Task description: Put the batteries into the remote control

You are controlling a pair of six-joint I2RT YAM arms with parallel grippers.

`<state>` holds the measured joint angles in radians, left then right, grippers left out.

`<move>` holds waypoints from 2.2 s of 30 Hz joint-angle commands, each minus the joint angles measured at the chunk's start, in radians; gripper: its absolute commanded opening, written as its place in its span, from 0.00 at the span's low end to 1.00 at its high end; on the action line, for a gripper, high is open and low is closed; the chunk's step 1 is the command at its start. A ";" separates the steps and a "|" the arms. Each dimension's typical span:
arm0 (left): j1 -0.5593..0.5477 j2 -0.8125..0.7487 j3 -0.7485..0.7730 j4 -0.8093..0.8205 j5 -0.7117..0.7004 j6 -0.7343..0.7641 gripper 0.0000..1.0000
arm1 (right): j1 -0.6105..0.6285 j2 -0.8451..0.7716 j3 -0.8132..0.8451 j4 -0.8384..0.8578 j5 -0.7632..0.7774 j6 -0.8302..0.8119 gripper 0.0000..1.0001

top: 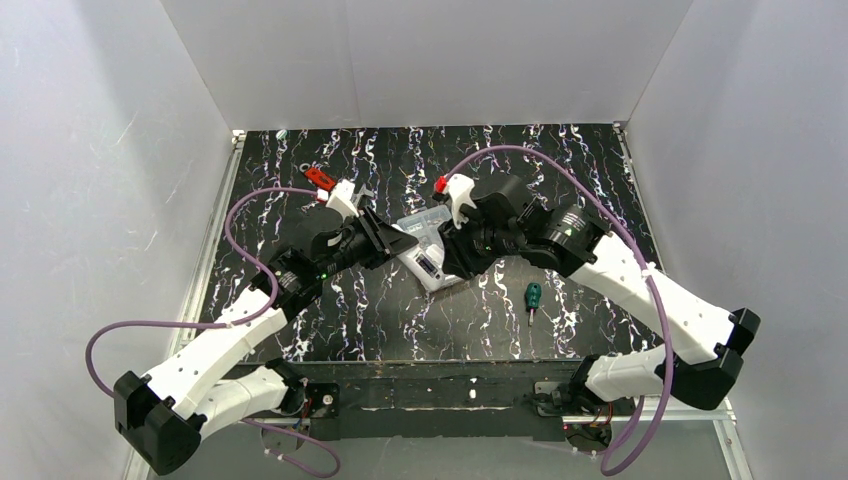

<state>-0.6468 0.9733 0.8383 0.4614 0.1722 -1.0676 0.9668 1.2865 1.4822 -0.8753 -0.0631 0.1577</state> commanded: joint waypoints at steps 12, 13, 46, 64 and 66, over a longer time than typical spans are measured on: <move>0.007 -0.003 0.045 0.028 0.010 -0.025 0.00 | 0.036 0.068 0.078 0.003 0.010 -0.023 0.31; 0.006 -0.003 0.045 0.029 0.011 -0.025 0.00 | 0.037 0.069 0.079 0.003 0.010 -0.025 0.31; 0.006 0.001 0.047 0.037 0.021 -0.024 0.00 | 0.046 0.091 0.051 0.008 -0.006 -0.009 0.31; 0.007 0.007 0.044 0.073 0.046 -0.063 0.00 | 0.046 0.120 0.053 0.128 0.025 -0.021 0.31; 0.006 0.011 0.047 0.079 0.057 -0.072 0.00 | 0.046 0.119 0.052 0.132 0.038 -0.032 0.31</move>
<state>-0.6365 0.9932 0.8410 0.4721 0.1719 -1.1091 1.0046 1.4017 1.5154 -0.8516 -0.0505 0.1505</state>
